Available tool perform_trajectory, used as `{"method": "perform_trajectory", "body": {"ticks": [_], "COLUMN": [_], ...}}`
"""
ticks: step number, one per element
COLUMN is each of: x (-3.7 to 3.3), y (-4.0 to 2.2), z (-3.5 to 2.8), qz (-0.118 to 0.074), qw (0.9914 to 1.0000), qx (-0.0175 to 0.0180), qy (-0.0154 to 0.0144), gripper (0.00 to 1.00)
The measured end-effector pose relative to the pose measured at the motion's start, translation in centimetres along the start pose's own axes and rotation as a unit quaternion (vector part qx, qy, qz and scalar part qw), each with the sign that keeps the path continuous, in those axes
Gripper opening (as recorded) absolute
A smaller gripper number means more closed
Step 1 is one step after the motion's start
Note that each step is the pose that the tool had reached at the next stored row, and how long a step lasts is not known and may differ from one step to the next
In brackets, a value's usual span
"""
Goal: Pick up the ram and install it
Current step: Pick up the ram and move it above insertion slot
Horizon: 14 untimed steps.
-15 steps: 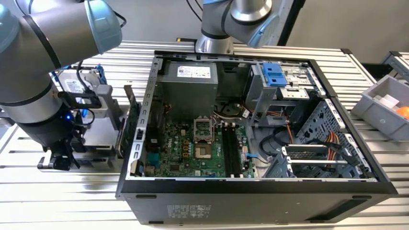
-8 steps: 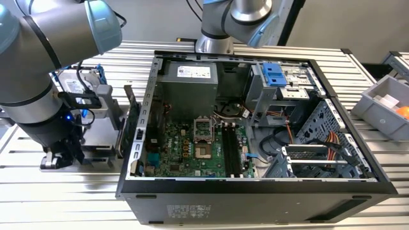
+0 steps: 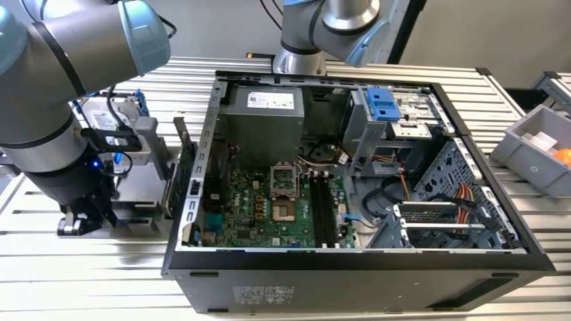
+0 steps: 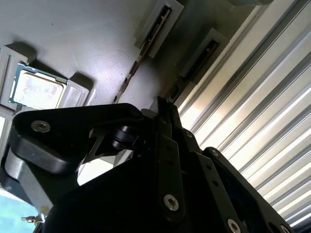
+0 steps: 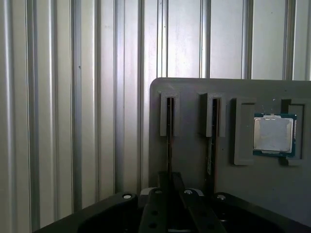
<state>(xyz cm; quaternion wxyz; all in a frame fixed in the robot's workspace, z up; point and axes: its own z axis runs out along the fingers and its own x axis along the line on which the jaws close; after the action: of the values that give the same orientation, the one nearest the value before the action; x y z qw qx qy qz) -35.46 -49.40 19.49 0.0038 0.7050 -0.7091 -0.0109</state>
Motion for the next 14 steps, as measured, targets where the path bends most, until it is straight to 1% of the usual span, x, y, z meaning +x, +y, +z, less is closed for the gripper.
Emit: {"method": "perform_trajectory", "body": {"ticks": [3,4,12,14], "x": [0.00,0.00,0.00,0.00], "y": [0.00,0.00,0.00,0.00], "z": [0.00,0.00,-0.01,-0.11], "qz": [0.000,0.000,0.000,0.000], "qw": [1.00000,1.00000,1.00000,1.00000], "qx": [0.0001,0.0001,0.0002,0.0001], "qy": [0.0000,0.0000,0.0000,-0.0002], "gripper": [1.00,0.00,0.00,0.00]}}
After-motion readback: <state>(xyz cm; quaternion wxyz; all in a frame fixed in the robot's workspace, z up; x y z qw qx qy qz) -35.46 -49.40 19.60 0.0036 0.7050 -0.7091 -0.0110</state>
